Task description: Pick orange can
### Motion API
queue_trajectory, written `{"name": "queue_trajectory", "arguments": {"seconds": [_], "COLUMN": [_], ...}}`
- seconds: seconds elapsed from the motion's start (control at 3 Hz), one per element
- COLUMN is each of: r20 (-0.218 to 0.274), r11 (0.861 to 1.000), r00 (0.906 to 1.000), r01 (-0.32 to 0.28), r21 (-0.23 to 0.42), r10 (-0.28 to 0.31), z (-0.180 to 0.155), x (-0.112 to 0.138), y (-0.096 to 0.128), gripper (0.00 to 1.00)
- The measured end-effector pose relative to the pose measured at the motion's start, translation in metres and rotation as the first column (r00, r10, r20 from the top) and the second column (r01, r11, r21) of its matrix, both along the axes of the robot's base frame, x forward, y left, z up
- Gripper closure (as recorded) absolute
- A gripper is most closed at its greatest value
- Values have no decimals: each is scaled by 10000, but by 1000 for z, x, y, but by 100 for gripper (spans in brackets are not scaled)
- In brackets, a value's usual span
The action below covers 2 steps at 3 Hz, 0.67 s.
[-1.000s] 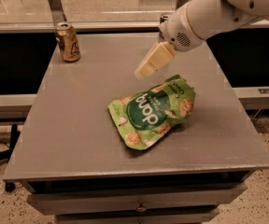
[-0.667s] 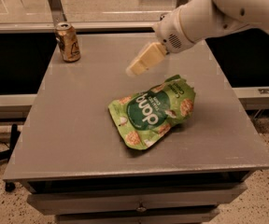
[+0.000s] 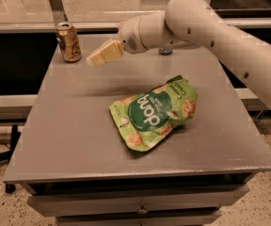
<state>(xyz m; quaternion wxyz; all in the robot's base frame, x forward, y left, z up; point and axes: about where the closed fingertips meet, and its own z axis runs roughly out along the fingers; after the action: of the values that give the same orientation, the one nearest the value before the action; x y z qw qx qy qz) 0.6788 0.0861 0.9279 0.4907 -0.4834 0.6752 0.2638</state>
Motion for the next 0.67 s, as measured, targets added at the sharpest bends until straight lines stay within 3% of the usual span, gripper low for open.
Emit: {"name": "queue_trajectory", "arguments": {"seconds": [0.67], "r20": [410], "r11": [9885], "r00": [9991], "r01": [-182], "r21": [1500], "r10": [122], "z": [-26], "x": [45], "y": [77], "gripper": [0]}}
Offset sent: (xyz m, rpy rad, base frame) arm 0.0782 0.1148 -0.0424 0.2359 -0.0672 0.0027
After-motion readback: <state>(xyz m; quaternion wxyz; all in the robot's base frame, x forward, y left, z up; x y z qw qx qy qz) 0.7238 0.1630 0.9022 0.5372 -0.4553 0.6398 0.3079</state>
